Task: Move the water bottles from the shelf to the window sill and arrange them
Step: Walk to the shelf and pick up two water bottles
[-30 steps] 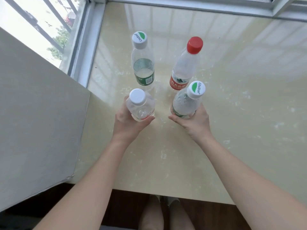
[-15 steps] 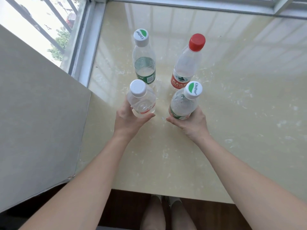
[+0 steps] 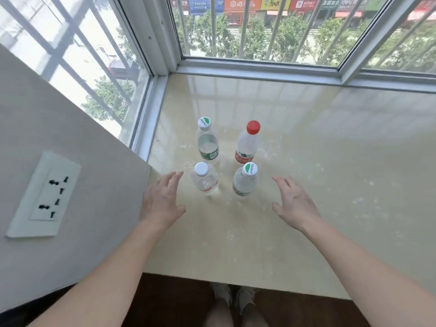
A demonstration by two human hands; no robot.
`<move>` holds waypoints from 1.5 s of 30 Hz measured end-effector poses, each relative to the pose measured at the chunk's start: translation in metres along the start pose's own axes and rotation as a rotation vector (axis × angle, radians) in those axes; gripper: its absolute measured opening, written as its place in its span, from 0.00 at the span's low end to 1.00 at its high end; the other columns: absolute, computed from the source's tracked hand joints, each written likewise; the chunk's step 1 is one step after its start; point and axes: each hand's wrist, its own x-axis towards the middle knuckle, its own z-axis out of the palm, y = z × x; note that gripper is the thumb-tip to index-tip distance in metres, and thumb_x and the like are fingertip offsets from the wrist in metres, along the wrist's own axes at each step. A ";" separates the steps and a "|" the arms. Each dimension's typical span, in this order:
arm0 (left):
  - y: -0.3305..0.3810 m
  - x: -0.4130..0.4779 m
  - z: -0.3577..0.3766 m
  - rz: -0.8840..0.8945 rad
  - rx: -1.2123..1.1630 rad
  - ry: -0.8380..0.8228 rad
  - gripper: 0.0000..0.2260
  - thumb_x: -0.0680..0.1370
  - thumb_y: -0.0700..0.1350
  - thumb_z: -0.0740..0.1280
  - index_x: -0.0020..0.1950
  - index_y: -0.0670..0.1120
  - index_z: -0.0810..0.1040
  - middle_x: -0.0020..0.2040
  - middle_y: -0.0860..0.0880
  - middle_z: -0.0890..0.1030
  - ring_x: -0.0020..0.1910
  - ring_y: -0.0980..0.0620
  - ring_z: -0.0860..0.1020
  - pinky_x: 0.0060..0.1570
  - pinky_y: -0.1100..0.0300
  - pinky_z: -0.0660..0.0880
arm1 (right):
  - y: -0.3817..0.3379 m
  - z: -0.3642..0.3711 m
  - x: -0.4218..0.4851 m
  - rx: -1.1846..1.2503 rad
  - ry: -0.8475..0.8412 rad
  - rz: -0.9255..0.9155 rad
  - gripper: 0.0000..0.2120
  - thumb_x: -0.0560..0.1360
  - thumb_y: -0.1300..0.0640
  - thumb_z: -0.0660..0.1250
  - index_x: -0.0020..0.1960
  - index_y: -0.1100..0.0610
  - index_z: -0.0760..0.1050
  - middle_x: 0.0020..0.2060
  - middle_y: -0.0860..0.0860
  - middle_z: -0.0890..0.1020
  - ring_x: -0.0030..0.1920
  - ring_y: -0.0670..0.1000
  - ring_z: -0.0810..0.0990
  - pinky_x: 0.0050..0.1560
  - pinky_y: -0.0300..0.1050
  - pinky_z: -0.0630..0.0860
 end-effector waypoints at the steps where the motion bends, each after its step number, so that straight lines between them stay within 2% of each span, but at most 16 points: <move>1: 0.002 -0.005 -0.018 0.034 0.047 0.039 0.39 0.70 0.50 0.74 0.77 0.54 0.60 0.75 0.54 0.66 0.69 0.49 0.69 0.60 0.51 0.71 | -0.003 -0.016 -0.008 -0.028 0.029 -0.024 0.31 0.76 0.57 0.66 0.76 0.52 0.61 0.70 0.50 0.69 0.68 0.55 0.68 0.61 0.47 0.70; 6: 0.028 -0.027 -0.107 0.131 0.157 0.275 0.33 0.67 0.51 0.74 0.72 0.50 0.71 0.68 0.50 0.75 0.65 0.45 0.74 0.55 0.48 0.73 | -0.036 -0.098 -0.040 -0.124 0.219 -0.145 0.25 0.75 0.55 0.66 0.71 0.54 0.69 0.65 0.53 0.74 0.63 0.58 0.74 0.61 0.52 0.72; 11: 0.061 -0.051 -0.171 0.222 0.160 0.462 0.29 0.68 0.52 0.72 0.69 0.48 0.74 0.64 0.50 0.78 0.63 0.45 0.75 0.59 0.47 0.73 | -0.077 -0.165 -0.067 -0.168 0.441 -0.273 0.23 0.73 0.53 0.70 0.67 0.54 0.74 0.60 0.53 0.78 0.55 0.59 0.79 0.53 0.53 0.76; 17: 0.101 -0.072 -0.216 0.229 0.150 0.536 0.26 0.71 0.56 0.65 0.67 0.49 0.75 0.63 0.51 0.79 0.64 0.46 0.76 0.64 0.46 0.71 | -0.113 -0.204 -0.090 -0.219 0.575 -0.382 0.23 0.70 0.51 0.72 0.64 0.54 0.76 0.58 0.53 0.80 0.54 0.58 0.80 0.54 0.54 0.76; 25: 0.139 -0.086 -0.241 0.286 0.150 0.596 0.25 0.73 0.58 0.63 0.68 0.50 0.75 0.63 0.52 0.79 0.63 0.47 0.76 0.64 0.48 0.71 | -0.132 -0.233 -0.112 -0.245 0.706 -0.432 0.24 0.68 0.49 0.73 0.62 0.55 0.78 0.56 0.54 0.81 0.55 0.58 0.80 0.59 0.55 0.76; 29: 0.162 -0.080 -0.250 0.386 0.152 0.585 0.28 0.73 0.60 0.60 0.70 0.51 0.73 0.66 0.52 0.78 0.65 0.47 0.75 0.66 0.48 0.69 | -0.115 -0.241 -0.126 -0.212 0.762 -0.340 0.23 0.70 0.48 0.71 0.63 0.54 0.77 0.57 0.53 0.80 0.58 0.58 0.79 0.61 0.55 0.76; 32: 0.189 -0.075 -0.254 0.479 0.132 0.579 0.27 0.73 0.60 0.61 0.71 0.51 0.72 0.66 0.53 0.78 0.65 0.48 0.74 0.66 0.49 0.69 | -0.096 -0.248 -0.143 -0.176 0.816 -0.208 0.23 0.71 0.47 0.70 0.64 0.53 0.76 0.58 0.53 0.80 0.59 0.58 0.77 0.61 0.54 0.76; 39: 0.271 -0.077 -0.237 0.826 0.088 0.493 0.26 0.74 0.60 0.62 0.71 0.51 0.71 0.66 0.53 0.77 0.65 0.48 0.74 0.66 0.48 0.70 | -0.046 -0.251 -0.206 -0.189 0.891 0.111 0.23 0.73 0.47 0.66 0.65 0.53 0.74 0.61 0.53 0.78 0.62 0.58 0.75 0.65 0.54 0.73; 45: 0.326 -0.108 -0.201 1.123 0.064 0.386 0.26 0.74 0.59 0.63 0.70 0.51 0.72 0.66 0.52 0.77 0.66 0.46 0.74 0.65 0.48 0.70 | -0.011 -0.220 -0.283 -0.204 0.967 0.372 0.20 0.73 0.49 0.67 0.62 0.56 0.76 0.59 0.54 0.79 0.61 0.58 0.76 0.63 0.54 0.73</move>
